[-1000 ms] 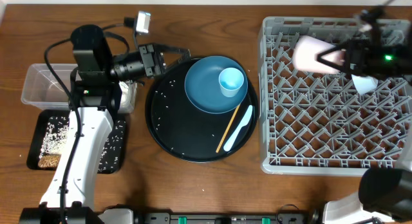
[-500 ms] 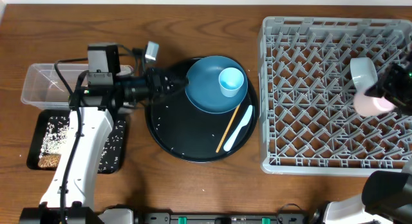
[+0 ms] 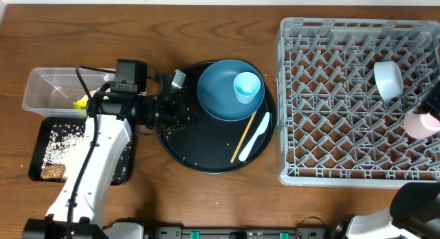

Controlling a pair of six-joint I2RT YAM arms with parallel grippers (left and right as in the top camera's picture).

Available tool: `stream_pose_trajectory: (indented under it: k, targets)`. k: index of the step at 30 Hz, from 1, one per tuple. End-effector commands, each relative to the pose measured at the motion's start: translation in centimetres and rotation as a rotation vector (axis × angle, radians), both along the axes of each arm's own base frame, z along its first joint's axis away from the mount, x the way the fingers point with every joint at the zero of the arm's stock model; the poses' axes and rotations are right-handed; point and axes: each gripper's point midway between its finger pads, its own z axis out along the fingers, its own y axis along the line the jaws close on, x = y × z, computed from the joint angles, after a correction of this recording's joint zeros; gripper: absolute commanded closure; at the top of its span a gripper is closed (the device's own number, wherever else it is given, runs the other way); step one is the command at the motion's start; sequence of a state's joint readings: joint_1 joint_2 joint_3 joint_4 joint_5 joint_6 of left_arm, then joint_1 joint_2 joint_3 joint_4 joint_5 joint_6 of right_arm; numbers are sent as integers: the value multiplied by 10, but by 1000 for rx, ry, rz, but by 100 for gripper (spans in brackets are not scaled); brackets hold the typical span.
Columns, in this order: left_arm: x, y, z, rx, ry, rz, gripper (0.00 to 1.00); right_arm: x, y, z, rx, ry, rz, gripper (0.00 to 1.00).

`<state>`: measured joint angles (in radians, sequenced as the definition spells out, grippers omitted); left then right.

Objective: Sort waste into correct bins and load items into the dishwasher rack
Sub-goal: 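Carry the pink cup right and set it in the dish rack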

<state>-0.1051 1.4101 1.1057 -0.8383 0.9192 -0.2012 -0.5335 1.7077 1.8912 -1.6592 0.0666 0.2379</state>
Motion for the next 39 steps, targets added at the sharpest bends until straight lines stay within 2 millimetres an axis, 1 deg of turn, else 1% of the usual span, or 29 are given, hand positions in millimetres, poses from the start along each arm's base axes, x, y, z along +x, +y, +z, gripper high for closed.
stream_pose_trajectory:
  k: [1,6,10,16,18,24,30,35,39]
  targets:
    - [-4,4,-10,87,-10,-17,84,-6,-7,-10,-11,18,-30,70]
    - [-15,-1,-14,108,25,-42,84,0,-7,-32,12,21,-27,69]
    - [-18,-4,-14,109,32,-56,84,4,-8,-47,20,20,-10,69]
    - [-28,-3,-17,116,81,-58,84,20,-11,-69,26,-35,15,67]
    - [-30,-2,-17,118,93,-59,84,25,-11,-73,27,-55,16,67]
    - [-32,-2,-18,119,102,-60,84,30,-14,-79,20,-73,24,68]
    - [-32,-2,-18,119,102,-59,84,31,-15,-91,17,-77,23,69]
    - [-32,-2,-18,119,102,-59,84,26,-16,-104,33,-69,7,70]
    - [-32,-2,-18,119,102,-59,84,29,-17,-112,53,-95,-3,70]
